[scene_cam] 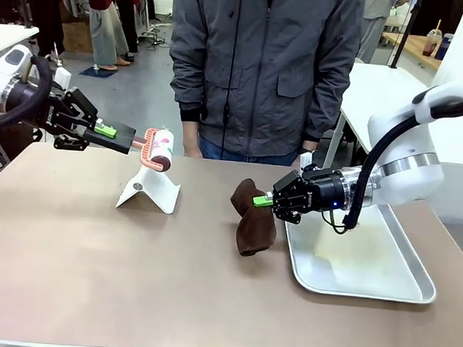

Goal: Clean the surface of the table.
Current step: Return the Lint Roller and towel to their original positions.

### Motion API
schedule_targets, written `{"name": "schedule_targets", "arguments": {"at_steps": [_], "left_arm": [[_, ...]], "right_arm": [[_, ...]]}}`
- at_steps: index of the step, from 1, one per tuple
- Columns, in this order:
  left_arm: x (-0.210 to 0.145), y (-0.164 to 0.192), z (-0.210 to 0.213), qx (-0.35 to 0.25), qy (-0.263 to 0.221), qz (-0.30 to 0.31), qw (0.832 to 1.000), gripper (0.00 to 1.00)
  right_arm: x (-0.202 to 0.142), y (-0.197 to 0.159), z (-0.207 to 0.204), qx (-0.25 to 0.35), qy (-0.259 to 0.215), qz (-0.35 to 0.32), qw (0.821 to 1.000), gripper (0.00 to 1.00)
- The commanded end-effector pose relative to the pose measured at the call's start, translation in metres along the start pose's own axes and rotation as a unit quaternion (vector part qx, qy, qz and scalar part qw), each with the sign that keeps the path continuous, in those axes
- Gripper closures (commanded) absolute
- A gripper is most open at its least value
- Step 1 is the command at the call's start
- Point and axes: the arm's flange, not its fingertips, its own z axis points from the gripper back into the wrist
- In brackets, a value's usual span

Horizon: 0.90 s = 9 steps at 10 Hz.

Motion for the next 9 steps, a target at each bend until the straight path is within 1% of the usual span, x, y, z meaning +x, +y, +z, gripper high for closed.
{"name": "schedule_targets", "arguments": {"at_steps": [1,2,4,9], "left_arm": [[0.014,-0.003,-0.005,0.018,0.004,0.015,1.000,0.78],[0.021,0.001,-0.009,0.030,0.001,0.019,0.999,0.78],[0.031,0.010,-0.017,0.049,0.014,0.029,0.998,0.78],[0.039,0.019,-0.037,0.093,0.037,0.033,0.994,0.78]], "right_arm": [[0.000,-0.001,-0.001,0.008,0.006,-0.001,1.000,0.89],[0.000,-0.001,-0.001,0.008,0.006,-0.001,1.000,0.89],[0.000,-0.001,-0.001,0.008,0.006,-0.001,1.000,0.89],[0.000,-0.001,-0.001,0.008,0.006,-0.001,1.000,0.89]]}}
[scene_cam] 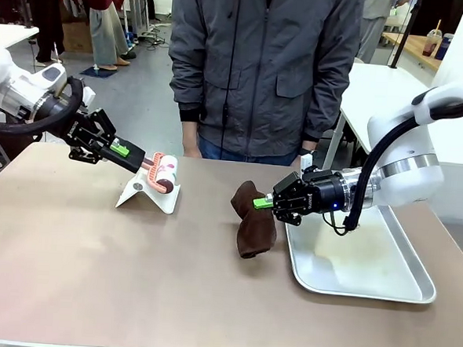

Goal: Clean the surface of the table.
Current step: Return the Lint Roller and towel to their original positions.

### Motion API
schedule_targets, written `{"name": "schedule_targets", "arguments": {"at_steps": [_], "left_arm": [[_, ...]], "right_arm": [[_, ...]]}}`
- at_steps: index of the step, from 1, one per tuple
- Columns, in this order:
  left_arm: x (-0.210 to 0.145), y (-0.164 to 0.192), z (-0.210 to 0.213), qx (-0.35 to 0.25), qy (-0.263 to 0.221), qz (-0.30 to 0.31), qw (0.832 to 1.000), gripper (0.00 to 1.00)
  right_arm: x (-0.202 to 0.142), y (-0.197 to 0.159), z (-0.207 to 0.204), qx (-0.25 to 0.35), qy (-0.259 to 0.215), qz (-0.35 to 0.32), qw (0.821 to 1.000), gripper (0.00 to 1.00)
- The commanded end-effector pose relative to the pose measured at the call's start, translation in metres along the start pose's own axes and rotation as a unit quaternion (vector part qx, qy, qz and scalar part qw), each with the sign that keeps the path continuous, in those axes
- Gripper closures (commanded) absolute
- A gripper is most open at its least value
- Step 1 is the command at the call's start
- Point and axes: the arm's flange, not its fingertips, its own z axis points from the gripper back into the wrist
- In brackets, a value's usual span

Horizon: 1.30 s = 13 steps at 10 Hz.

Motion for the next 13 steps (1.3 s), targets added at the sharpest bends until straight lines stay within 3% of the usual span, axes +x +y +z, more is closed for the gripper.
{"name": "schedule_targets", "arguments": {"at_steps": [1,3,5,9,13], "left_arm": [[0.007,-0.004,-0.004,0.019,0.004,0.012,1.000,0.78],[0.009,-0.002,-0.009,0.026,-0.001,0.014,1.000,0.78],[0.011,-0.003,-0.010,0.028,-0.009,0.006,1.000,0.78],[0.014,-0.005,-0.008,0.048,0.008,-0.012,0.999,0.78],[0.016,-0.009,-0.011,0.082,0.015,-0.029,0.996,0.78]], "right_arm": [[0.000,0.000,0.000,0.000,0.000,0.000,1.000,0.89],[0.012,0.000,-0.024,-0.041,-0.024,0.033,0.998,0.89],[0.021,-0.005,-0.041,-0.048,-0.010,0.032,0.998,0.89],[0.030,-0.018,-0.043,-0.041,0.004,-0.013,0.999,0.89],[0.020,-0.015,-0.042,-0.049,0.003,0.008,0.999,0.89]]}}
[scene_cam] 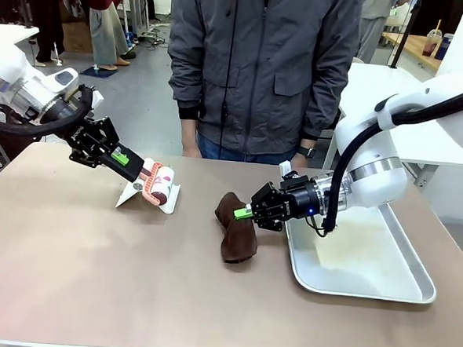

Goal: Clean the surface of the table.
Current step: Return the Lint Roller and towel to their original positions.

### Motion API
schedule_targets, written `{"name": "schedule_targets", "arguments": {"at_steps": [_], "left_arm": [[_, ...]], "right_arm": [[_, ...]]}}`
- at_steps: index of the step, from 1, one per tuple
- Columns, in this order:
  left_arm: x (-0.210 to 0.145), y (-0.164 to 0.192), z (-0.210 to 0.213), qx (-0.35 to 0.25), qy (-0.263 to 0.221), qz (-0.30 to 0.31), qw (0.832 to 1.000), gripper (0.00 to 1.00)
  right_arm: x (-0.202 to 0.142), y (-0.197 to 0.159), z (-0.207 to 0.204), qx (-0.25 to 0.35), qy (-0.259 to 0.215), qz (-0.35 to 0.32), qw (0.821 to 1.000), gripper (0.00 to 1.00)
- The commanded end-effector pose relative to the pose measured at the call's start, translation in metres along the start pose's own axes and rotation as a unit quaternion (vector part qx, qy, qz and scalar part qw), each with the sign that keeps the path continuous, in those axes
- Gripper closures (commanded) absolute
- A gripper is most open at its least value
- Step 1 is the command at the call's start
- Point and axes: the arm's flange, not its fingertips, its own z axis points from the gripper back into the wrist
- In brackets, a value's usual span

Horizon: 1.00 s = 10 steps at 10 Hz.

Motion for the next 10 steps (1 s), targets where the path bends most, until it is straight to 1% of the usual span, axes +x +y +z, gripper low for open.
{"name": "schedule_targets", "arguments": {"at_steps": [1,4,10], "left_arm": [[0.007,-0.009,-0.003,0.018,-0.002,-0.008,1.000,0.78],[0.009,-0.013,-0.012,0.026,-0.006,-0.006,1.000,0.78],[0.012,-0.035,-0.017,0.057,-0.015,-0.003,0.998,0.78]], "right_arm": [[-0.003,0.004,0.000,0.000,0.000,0.005,1.000,0.89],[-0.003,0.004,0.000,0.000,0.000,0.005,1.000,0.89],[-0.003,0.004,0.000,0.000,0.000,0.005,1.000,0.89]]}}
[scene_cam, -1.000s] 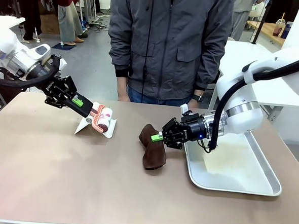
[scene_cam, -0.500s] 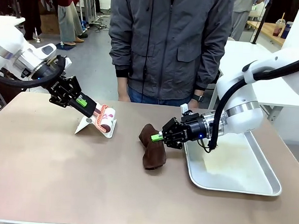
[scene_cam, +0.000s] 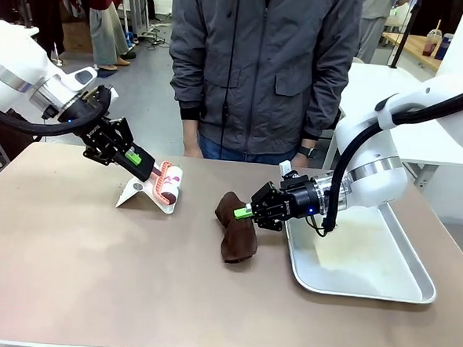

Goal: Clean the surface of the table.
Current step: Return the Lint Roller and towel to their original positions.

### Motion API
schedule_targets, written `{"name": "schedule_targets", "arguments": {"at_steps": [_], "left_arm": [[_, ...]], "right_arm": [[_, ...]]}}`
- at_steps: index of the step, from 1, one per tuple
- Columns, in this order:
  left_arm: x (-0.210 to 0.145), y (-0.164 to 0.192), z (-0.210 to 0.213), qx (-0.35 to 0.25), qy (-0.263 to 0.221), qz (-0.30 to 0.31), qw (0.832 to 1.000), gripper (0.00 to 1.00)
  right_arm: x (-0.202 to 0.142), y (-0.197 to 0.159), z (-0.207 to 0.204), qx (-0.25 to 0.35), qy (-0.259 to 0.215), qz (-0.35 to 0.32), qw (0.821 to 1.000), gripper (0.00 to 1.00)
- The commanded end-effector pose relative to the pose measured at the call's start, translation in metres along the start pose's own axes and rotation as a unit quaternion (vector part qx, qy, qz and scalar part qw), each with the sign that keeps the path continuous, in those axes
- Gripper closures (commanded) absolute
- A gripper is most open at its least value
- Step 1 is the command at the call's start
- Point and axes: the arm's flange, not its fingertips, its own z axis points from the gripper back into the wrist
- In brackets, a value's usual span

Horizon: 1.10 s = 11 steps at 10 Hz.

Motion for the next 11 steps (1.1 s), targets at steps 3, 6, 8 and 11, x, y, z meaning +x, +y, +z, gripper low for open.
{"name": "schedule_targets", "arguments": {"at_steps": [3,6,8,11], "left_arm": [[0.000,-0.022,0.005,0.042,0.008,0.008,0.999,0.78],[0.001,-0.027,0.002,0.060,0.002,-0.002,0.998,0.78],[0.001,-0.027,-0.002,0.070,0.002,-0.003,0.998,0.78],[0.001,-0.029,-0.007,0.082,-0.001,-0.003,0.997,0.78]], "right_arm": [[-0.003,0.004,0.000,0.000,0.000,0.005,1.000,0.89],[-0.003,0.004,0.000,0.000,0.000,0.005,1.000,0.89],[-0.003,0.004,0.000,0.000,0.000,0.005,1.000,0.89],[-0.003,0.004,0.000,0.000,0.000,0.005,1.000,0.89]]}}
